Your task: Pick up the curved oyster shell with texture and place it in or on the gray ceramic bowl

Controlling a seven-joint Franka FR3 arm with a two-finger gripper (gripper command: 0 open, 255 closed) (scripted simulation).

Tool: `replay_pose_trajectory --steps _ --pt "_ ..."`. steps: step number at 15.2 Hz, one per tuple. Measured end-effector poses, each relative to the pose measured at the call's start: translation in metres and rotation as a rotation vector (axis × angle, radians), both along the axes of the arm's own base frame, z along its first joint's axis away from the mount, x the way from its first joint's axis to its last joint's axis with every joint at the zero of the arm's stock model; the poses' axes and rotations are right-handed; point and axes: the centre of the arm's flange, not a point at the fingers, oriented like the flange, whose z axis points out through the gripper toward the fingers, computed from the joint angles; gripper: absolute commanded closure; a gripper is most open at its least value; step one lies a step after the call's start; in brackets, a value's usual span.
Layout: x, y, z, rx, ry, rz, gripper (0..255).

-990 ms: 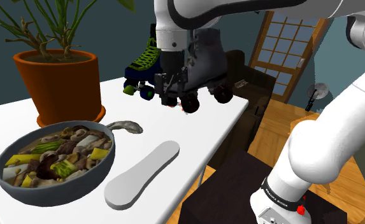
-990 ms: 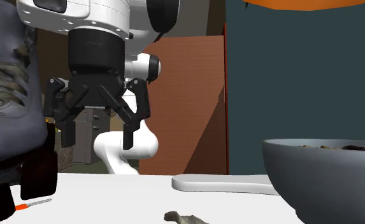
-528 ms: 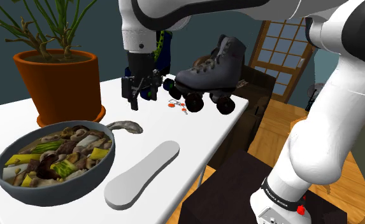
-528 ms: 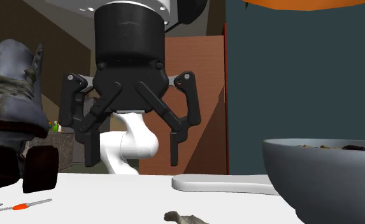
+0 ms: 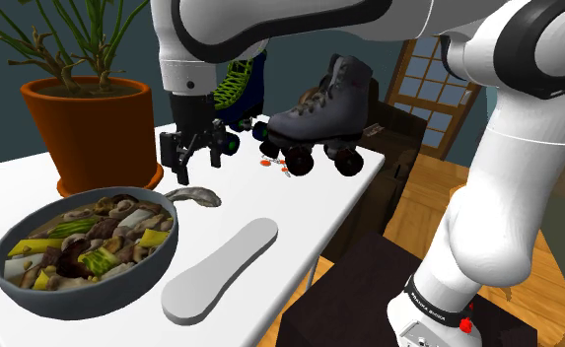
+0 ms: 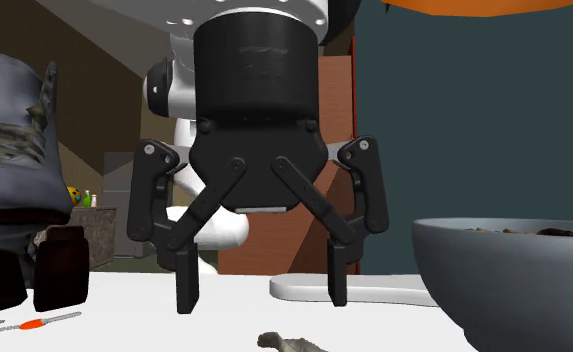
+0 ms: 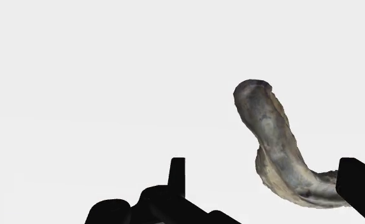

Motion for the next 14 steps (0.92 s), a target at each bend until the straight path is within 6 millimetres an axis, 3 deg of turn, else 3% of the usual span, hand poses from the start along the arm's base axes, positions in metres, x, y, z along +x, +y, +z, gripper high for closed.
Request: replay_pose_trajectory --steps 3,9,10,14 --pt "-0.001 0.0 -0.015 0.0 0.0 0.0 0" --pt "-0.002 0.0 -0.018 0.0 0.0 0.0 0" --pt "-0.002 0.0 -0.018 0.0 0.0 0.0 255" --pt "-0.003 0.002 -0.012 0.008 -0.012 0.002 255"
